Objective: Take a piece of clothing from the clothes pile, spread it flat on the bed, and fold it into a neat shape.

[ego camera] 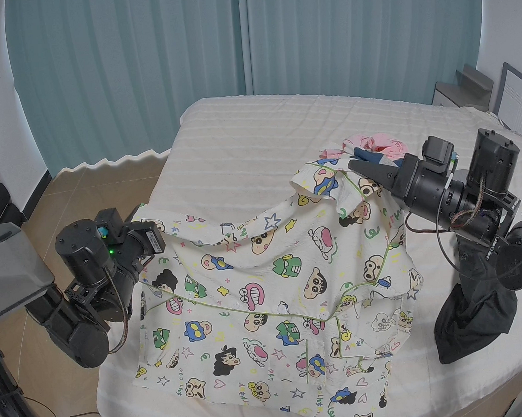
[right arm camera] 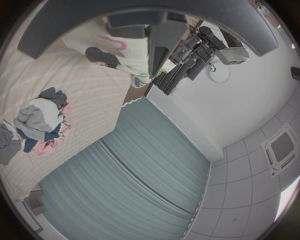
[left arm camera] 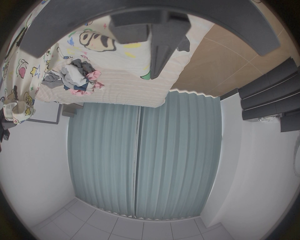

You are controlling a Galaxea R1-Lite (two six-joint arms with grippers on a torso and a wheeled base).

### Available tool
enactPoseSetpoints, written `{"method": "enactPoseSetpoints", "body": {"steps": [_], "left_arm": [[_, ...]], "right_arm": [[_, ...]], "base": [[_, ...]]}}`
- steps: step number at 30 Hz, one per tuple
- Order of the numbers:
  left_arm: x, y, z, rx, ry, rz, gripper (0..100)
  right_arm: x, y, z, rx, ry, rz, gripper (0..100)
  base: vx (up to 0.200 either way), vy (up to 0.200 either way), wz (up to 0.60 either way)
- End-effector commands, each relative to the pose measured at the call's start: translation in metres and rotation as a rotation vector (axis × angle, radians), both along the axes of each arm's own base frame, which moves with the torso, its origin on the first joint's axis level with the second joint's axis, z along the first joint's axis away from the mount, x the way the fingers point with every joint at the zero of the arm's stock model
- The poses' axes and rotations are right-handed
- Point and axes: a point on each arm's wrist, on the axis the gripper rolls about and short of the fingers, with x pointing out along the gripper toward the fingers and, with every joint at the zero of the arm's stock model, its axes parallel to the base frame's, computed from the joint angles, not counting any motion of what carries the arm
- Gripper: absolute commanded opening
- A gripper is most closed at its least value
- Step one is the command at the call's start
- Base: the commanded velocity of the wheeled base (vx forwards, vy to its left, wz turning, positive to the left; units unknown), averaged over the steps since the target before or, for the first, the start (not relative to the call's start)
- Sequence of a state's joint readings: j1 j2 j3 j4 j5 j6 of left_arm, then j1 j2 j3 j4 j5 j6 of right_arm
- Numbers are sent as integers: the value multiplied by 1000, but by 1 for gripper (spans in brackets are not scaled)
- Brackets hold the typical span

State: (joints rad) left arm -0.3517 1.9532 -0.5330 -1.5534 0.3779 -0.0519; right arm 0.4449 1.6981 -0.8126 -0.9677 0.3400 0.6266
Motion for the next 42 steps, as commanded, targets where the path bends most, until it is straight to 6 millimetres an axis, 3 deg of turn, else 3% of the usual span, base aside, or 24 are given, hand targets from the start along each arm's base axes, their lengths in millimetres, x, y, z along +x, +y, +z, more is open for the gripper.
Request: {"method": "enactPoseSetpoints", "body": {"steps": [1,10,11,14,25,27,34,40,41,42], "left_arm": [[14,0,-23,14,49,16,0],[48,3,-39,-17,40,57,0],[60,4,-44,-24,30,67,0],[72,4,-53,-24,30,76,0],[105,2,-77,-40,18,91,0],[113,3,-81,-42,15,99,0],[131,6,-94,-60,50,114,0],[145,7,-104,-79,81,123,0],[148,8,-105,-91,87,126,100],[151,8,-105,-102,87,126,100]], "right_arm": [[21,6,-18,-21,43,-12,0],[52,9,-39,-28,60,-39,0],[63,8,-50,-33,73,-59,0],[78,10,-61,-34,76,-79,0],[112,16,-90,-37,106,-110,0],[122,19,-103,-44,123,-131,0],[141,25,-129,-61,151,-182,0],[149,17,-134,-75,178,-209,0],[151,16,-134,-76,182,-217,100],[153,15,-134,-72,181,-220,100]], "base": [[0,0,0],[0,0,0],[0,0,0],[0,0,0],[0,0,0],[0,0,0],[0,0,0],[0,0,0],[0,0,0],[0,0,0]]}}
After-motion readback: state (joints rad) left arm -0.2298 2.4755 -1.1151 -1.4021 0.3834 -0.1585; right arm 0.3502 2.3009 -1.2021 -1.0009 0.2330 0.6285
